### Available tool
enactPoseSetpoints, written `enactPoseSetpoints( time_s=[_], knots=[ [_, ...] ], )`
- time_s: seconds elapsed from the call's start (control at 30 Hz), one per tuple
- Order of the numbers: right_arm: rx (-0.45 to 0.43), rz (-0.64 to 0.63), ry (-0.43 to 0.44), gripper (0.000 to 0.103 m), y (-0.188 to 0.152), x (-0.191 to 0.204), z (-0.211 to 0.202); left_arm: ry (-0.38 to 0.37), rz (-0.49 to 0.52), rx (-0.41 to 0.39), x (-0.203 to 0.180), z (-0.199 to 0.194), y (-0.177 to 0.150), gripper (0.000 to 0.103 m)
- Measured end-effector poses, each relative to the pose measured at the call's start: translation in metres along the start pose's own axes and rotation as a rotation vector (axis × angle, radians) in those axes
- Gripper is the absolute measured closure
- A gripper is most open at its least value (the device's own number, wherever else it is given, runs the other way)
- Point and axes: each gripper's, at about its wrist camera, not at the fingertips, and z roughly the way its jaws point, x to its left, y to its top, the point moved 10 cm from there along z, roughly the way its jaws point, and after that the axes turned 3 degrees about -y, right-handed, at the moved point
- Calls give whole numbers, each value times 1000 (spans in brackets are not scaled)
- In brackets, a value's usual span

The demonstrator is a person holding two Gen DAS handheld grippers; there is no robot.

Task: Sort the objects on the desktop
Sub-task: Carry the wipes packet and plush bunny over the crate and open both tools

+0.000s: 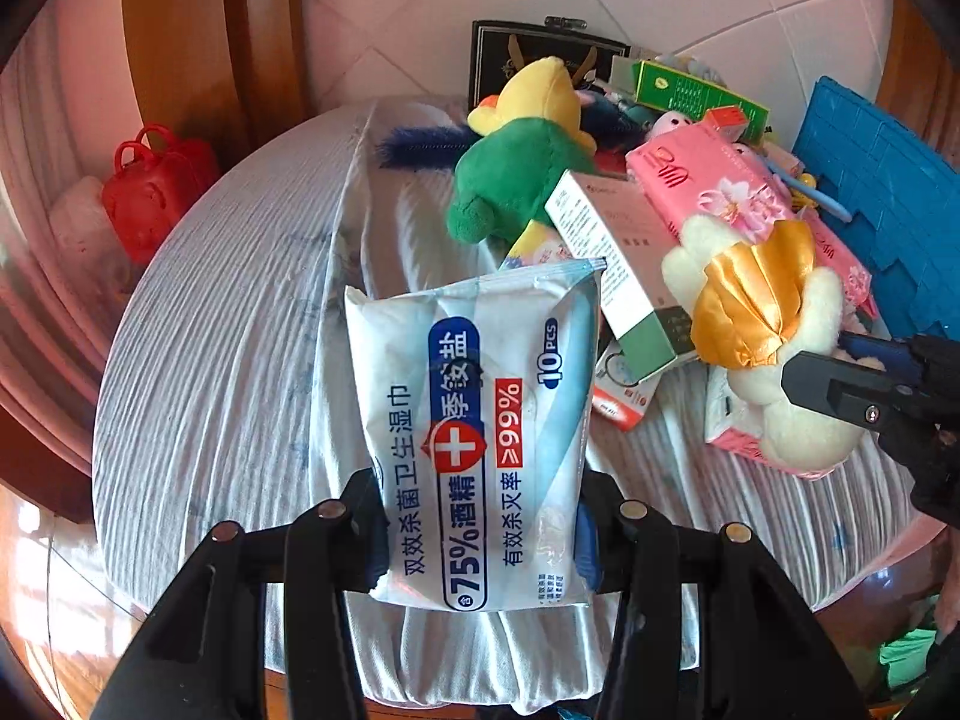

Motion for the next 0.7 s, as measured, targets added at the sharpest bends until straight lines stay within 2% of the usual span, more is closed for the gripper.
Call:
enactPoseSetpoints(
  time_s=[0.1,0.3,0.47,0.7],
  knots=[
    [-60,3,-4,69,5,-1,-24,-7,32,-37,-16,-11,13,57],
    [-171,39,-79,69,11,-41,-84,-49,89,-101,-55,-21,34,57],
    [-202,76,-120,69,10,-72,-111,-81,114,-126,-89,-24,42,57],
    [-234,32,-154,69,7,-118,-143,-103,129,-172,-154,-19,60,57]
  ],
)
